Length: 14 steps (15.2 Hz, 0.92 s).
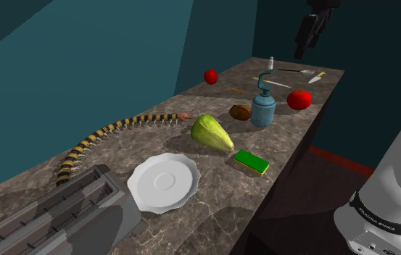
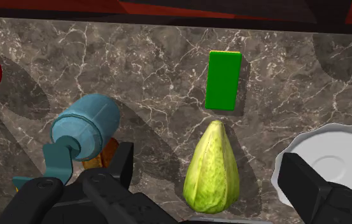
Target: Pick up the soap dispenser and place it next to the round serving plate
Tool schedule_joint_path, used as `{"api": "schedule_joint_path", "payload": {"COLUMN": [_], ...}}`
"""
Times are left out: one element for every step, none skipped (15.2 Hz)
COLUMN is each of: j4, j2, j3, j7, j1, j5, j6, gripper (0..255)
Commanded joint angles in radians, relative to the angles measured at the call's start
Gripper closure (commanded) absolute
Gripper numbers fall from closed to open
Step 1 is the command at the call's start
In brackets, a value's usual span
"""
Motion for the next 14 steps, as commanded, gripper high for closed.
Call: {"api": "schedule_joint_path", "payload": {"j4": [0.0, -0.019, -0.037, -0.053, -0.068, -0.081, -0.093, -0.104, -0.113, -0.12, -0.126, -0.13, -0.133, -0.134], "j2": [0.0, 0.005, 0.011, 0.019, 0.028, 0.039, 0.052, 0.067, 0.083, 0.101, 0.121, 0.142, 0.164, 0.189], "j3": [0.0, -0.02, -0.041, -0.062, -0.083, -0.104, -0.125, -0.147, -0.168, -0.19, -0.213, -0.235, -0.258, -0.28], "j7": [0.0, -0.018, -0.035, -0.053, -0.071, -0.088, -0.106, -0.125, -0.143, -0.161, -0.18, -0.2, -0.219, -0.24], "j1": [0.0, -0.003, -0.006, -0.01, -0.013, -0.016, -0.018, -0.021, -0.023, -0.024, -0.025, -0.025, -0.025, -0.024], "j5": [0.0, -0.008, -0.016, -0.023, -0.03, -0.037, -0.043, -0.048, -0.053, -0.057, -0.06, -0.062, -0.063, -0.062], "j6": [0.0, 0.031, 0.063, 0.095, 0.127, 0.159, 0.192, 0.225, 0.257, 0.29, 0.323, 0.355, 0.388, 0.42], "gripper": [0, 0, 0, 0, 0, 0, 0, 0, 0, 0, 0, 0, 0, 0]}}
